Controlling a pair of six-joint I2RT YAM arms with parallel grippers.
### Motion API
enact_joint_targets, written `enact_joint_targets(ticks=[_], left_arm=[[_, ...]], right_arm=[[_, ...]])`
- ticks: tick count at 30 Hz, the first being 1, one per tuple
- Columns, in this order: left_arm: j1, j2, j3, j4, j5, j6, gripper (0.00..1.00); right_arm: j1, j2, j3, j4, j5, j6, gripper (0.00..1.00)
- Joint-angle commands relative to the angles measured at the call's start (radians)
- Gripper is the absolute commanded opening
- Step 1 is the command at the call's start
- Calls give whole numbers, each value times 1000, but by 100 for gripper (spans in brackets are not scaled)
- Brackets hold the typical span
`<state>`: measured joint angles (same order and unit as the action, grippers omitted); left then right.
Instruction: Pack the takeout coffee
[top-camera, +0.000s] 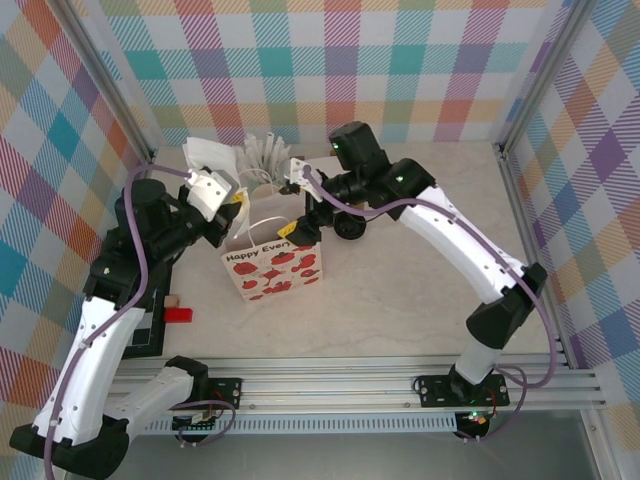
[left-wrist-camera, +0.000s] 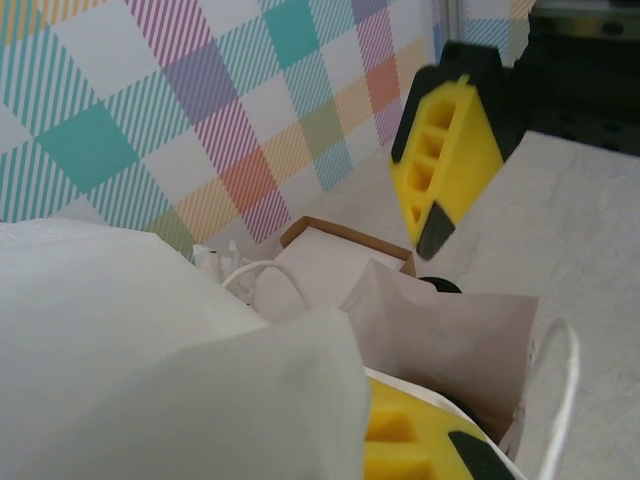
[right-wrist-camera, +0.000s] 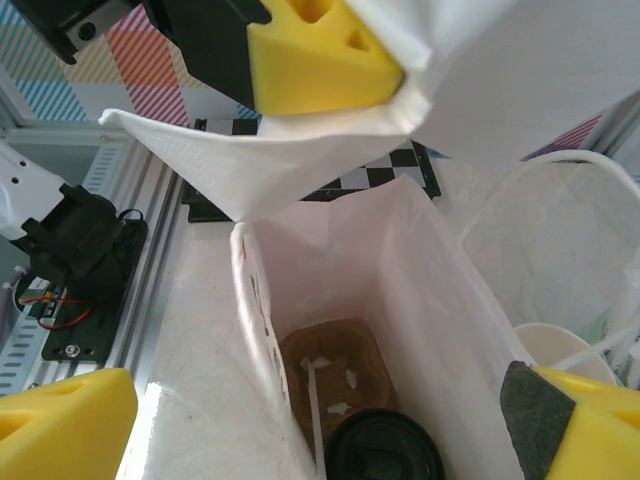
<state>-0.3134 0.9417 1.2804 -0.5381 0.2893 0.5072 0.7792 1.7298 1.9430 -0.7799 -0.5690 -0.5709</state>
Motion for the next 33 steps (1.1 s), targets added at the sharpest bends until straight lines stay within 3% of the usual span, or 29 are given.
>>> enact_joint_targets(ticks=[1,3,6,11,14,21,27,33], left_arm=[[-3,25,2,72,-36,-80,0],[-4,26,0,73,-65,-200,0],[-11,5,-17,39,-130,-333,0],[-19,-10,-87,70,-176,-435,0],[-34,7,-80,41,-200,-510,0],[-44,-25,-132,112,-404,-684,0],[-44,25,-61,41,-374,-834,0],[-47,18,-136,63,-340,-1006,0]], right_arm=[[30,40,64,-79,-39,-69,83],[38,43,56,-105,-51,-83,71],[42,12,-2,-88,-70,-93,64],[42,-10,-28,-91,-95,-96,52],[43,-21,-42,-81,-107,-93,49],[47,-29,-51,-92,-153,-136,43],[49,-24,-35,-124,-202,-173,38],[50,-17,-17,-152,-209,-182,35]])
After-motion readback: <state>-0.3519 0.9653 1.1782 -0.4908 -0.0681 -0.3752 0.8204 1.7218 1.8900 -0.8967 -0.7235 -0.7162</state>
